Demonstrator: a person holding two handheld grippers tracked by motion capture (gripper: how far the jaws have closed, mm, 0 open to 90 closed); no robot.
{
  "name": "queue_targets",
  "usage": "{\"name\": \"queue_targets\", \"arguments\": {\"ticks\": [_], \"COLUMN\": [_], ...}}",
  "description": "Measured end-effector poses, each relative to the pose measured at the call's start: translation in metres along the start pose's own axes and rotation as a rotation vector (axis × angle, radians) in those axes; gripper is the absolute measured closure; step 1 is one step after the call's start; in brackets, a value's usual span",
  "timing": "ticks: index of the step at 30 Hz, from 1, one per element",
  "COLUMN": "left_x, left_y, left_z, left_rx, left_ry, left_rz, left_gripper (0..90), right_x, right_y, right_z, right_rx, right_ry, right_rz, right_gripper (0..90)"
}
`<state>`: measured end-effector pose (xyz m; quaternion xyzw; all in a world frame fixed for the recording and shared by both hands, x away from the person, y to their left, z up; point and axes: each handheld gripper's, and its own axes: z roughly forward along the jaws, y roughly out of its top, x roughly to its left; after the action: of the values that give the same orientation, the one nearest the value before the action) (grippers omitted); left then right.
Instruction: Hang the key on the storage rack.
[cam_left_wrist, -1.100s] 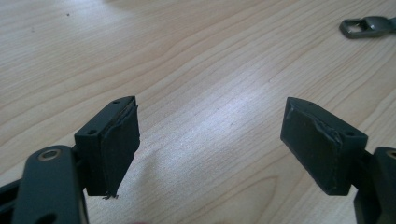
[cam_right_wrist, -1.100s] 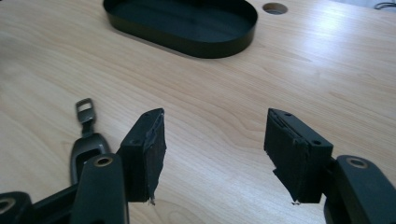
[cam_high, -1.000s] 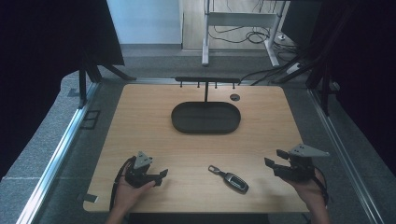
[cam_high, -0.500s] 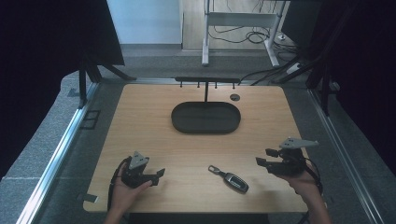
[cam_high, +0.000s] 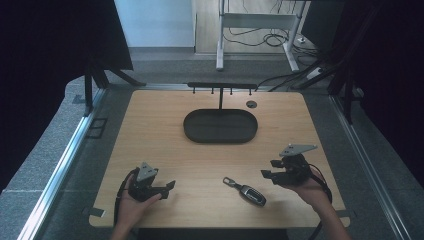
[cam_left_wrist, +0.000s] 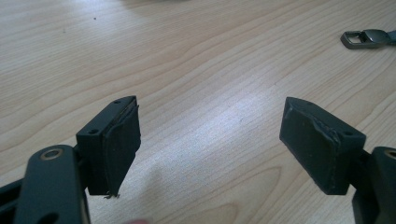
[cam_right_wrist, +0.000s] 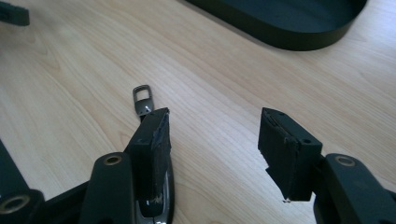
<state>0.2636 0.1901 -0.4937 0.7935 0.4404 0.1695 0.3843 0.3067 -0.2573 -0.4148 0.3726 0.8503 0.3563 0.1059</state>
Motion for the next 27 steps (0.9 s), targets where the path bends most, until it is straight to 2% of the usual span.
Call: {"name": "queue_targets", "arguments": {"ticks": [9,20,27], "left_x": [-0.001,-0.001,0.001], "left_y": [0.0,-0.001,-0.001], "left_z": [0.001,0.003,0.001], "left_rx": [0.004,0.011,0.009], "left_ry": [-0.001,-0.005,-0.002], "left_rz": [0.005,0.005,0.0], "left_gripper": [20.8,20.9,21.0], "right_x": [0.006,0.011,0.016], "right_y": [0.007,0.016,0.019], "right_z": [0.015,0.019,0.027], "right_rx": [0.04,0.064,0.098], "right_ry": [0.026,0.059,0.081], "right_rz": [-0.022,-0.043,-0.056], "right_gripper": [44.8,45.5,46.0]}}
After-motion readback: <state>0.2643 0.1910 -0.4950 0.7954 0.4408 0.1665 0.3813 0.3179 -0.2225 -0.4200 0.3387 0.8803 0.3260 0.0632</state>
